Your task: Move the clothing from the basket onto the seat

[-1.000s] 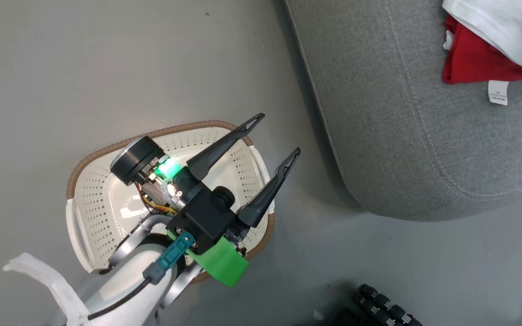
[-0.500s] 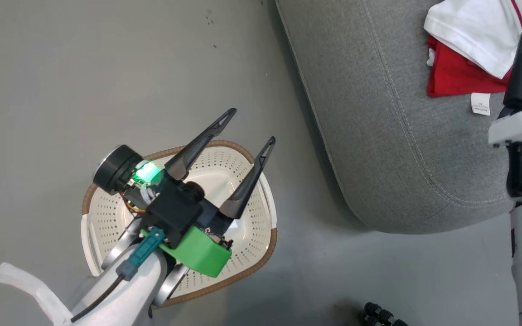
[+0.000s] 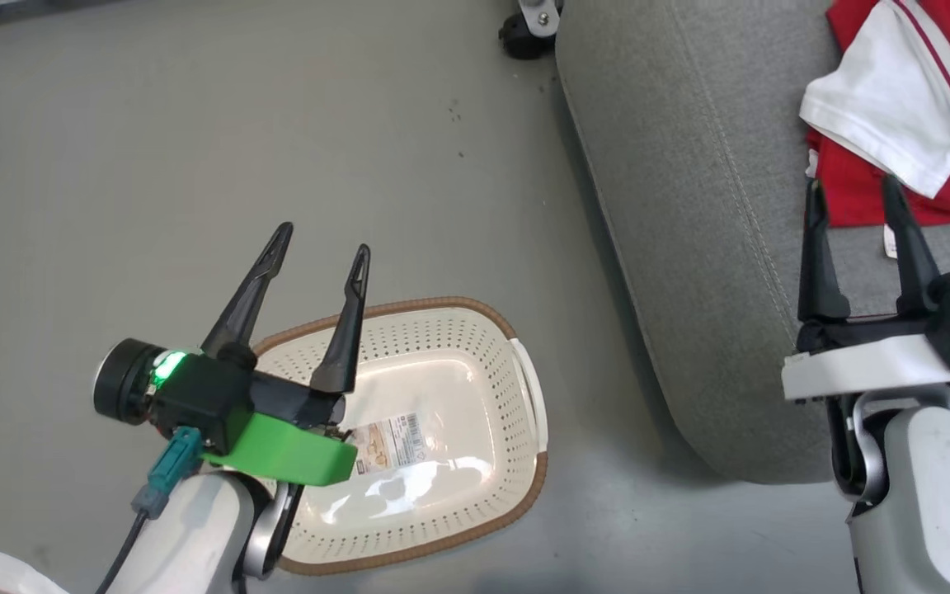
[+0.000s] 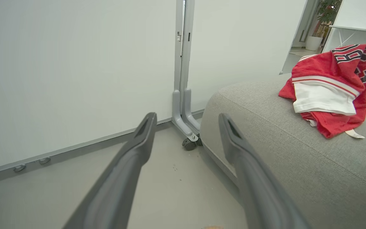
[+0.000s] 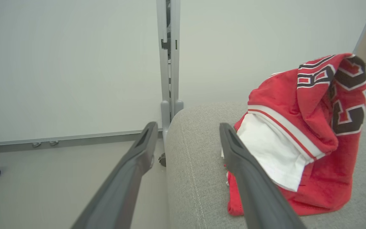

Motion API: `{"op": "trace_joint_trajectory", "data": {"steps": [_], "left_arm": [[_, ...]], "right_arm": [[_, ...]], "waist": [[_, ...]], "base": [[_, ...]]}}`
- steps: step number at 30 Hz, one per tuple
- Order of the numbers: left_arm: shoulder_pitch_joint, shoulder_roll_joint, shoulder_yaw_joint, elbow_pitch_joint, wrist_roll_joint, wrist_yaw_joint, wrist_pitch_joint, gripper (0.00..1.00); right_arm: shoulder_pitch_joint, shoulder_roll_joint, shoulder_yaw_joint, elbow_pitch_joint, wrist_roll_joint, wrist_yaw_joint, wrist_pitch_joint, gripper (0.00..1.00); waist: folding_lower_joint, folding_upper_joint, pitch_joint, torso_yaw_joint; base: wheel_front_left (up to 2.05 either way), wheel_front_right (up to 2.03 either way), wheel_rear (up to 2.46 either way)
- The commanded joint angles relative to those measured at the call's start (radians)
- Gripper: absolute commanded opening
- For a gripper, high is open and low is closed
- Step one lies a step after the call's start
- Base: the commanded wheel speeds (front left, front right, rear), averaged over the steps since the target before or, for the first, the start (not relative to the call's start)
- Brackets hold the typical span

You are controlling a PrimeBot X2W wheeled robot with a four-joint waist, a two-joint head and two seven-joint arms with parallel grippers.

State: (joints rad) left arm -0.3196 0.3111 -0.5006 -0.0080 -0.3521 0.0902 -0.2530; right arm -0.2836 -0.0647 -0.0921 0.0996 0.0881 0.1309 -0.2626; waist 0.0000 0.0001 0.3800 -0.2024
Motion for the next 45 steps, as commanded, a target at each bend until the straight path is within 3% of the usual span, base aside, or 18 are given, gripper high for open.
{"op": "trace_joint_trajectory", "data": {"steps": [1,10,17,31,45], "left_arm": [[0.025,-0.004,0.019,0.010,-0.007,0.012,-0.006,1.00],[0.115,-0.040,0.156,0.041,-0.029,0.036,-0.012,1.00],[0.211,-0.073,0.263,0.052,-0.007,0.020,-0.012,1.00],[0.339,-0.105,0.333,0.090,0.058,-0.047,-0.013,1.00],[0.397,-0.126,0.371,0.123,0.099,-0.071,-0.013,1.00]], "right_arm": [[0.028,0.004,0.013,-0.018,-0.007,0.000,0.002,1.00],[0.119,0.012,0.057,-0.099,-0.018,0.000,0.060,1.00],[0.185,0.012,0.057,-0.130,-0.002,0.000,0.103,1.00],[0.311,0.013,0.082,-0.161,0.020,0.000,0.161,1.00],[0.385,0.013,0.070,-0.195,0.017,0.000,0.197,1.00]], "waist": [[0.0000,-0.0001,-0.050,0.058],[0.0000,-0.0001,-0.117,0.159],[0.0000,-0.0001,-0.183,0.205],[0.0000,-0.0001,-0.278,0.197],[0.0000,-0.0001,-0.330,0.195]], "base": [[0.00,0.00,0.00],[0.00,0.00,0.00],[0.00,0.00,0.00],[0.00,0.00,0.00],[0.00,0.00,0.00]]}}
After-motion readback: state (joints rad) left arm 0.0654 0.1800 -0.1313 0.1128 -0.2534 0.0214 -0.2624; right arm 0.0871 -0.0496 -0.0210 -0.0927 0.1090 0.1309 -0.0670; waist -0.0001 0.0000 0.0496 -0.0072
